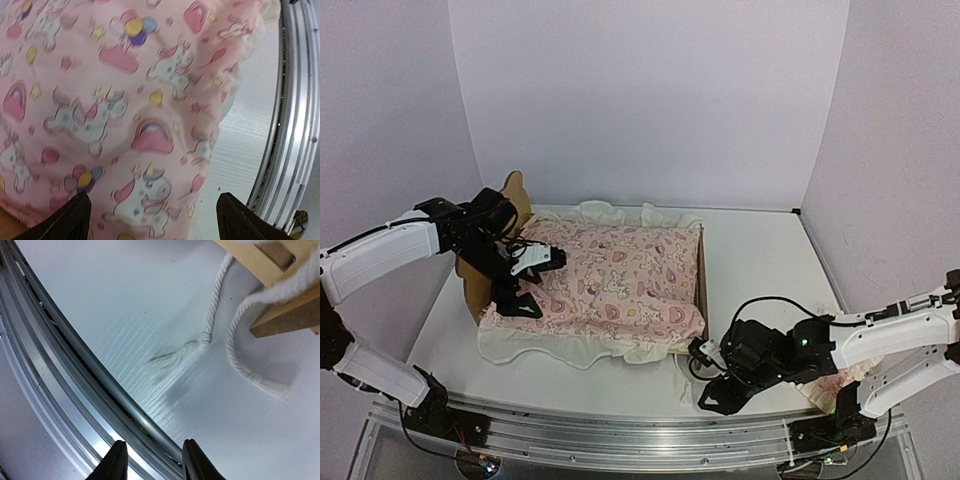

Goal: Set up the pet bed

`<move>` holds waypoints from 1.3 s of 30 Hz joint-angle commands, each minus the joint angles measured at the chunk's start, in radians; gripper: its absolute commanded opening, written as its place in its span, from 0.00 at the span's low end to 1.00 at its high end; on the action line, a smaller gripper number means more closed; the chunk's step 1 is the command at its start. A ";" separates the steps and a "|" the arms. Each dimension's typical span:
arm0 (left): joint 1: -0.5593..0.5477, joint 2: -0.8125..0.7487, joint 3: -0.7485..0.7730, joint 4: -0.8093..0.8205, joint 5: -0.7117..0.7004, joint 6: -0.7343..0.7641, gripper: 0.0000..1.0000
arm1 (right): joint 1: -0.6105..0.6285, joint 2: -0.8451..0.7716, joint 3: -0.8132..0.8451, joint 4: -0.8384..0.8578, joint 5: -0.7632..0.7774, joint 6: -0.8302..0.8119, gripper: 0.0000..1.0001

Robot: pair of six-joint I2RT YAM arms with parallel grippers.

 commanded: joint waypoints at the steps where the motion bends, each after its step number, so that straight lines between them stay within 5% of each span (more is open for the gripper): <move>1: 0.051 -0.161 -0.094 -0.030 -0.191 -0.030 0.87 | 0.005 -0.098 0.079 -0.065 0.061 0.009 0.43; 10: 0.055 -0.429 -0.331 0.086 -0.518 -0.043 0.82 | 0.016 -0.059 0.211 -0.029 0.364 0.145 0.32; 23: 0.054 -0.517 -0.512 0.255 -0.540 0.044 0.79 | 0.119 0.151 0.328 0.017 0.574 0.169 0.33; 28: 0.055 -0.492 -0.555 0.333 -0.541 0.121 0.63 | 0.123 0.195 0.328 0.016 0.670 0.244 0.32; 34: 0.055 -0.466 -0.526 0.349 -0.524 0.126 0.22 | 0.123 0.235 0.323 0.014 0.823 0.276 0.39; 39: 0.055 -0.444 -0.461 0.342 -0.513 0.107 0.01 | 0.120 0.289 0.346 0.015 0.792 0.273 0.40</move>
